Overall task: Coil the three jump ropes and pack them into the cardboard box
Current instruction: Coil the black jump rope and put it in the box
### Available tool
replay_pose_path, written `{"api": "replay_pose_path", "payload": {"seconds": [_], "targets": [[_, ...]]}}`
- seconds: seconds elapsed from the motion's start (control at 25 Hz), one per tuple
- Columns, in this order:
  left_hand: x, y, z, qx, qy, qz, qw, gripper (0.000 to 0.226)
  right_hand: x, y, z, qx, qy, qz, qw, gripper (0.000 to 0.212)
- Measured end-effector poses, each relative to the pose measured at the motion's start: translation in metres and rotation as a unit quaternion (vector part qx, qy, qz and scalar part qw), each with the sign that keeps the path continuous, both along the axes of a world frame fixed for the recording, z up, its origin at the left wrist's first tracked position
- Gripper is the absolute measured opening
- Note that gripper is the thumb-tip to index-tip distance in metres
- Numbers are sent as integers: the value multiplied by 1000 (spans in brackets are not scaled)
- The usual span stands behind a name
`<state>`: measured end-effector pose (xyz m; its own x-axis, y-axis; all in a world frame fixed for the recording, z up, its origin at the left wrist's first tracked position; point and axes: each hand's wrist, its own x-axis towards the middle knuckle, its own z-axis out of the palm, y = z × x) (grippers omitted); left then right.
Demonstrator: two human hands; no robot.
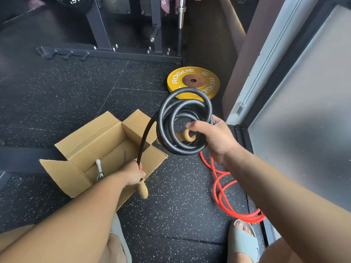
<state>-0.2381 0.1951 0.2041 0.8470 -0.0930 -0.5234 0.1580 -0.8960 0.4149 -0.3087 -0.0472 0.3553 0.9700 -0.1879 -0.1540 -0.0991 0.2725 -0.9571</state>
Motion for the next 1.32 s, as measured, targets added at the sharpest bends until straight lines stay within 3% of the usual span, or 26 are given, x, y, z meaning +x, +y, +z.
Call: {"api": "replay_pose_path", "payload": {"seconds": [0.16,0.28,0.44,0.52,0.64,0.84,0.92,1.12,1.32], "targets": [[12,4,14,-124,68,41,989,47,4,-7,0,9,29,-27,999,19],[9,3,17,-109,89,-5,990,42,5,-11,0,18,37,-36,999,15],[9,0,29,-119,-73,67,988,31,5,-18,0,2,47,-43,998,17],[18,-5,43,-181,-153,137,962,28,5,-20,-2,1,58,-45,997,16],[37,-14,67,-320,-203,222,898,27,5,-18,-4,2,78,-38,996,15],[50,-38,102,-542,-90,262,793,22,5,-13,-11,-27,97,-1,995,15],[42,-45,109,-555,-68,267,785,11,5,-13,-10,-8,103,-1,995,17],[39,-47,113,-566,-12,303,766,28,5,-15,-6,34,80,35,996,8],[22,-62,123,-545,59,246,799,27,8,-5,-6,50,49,84,994,7]]}}
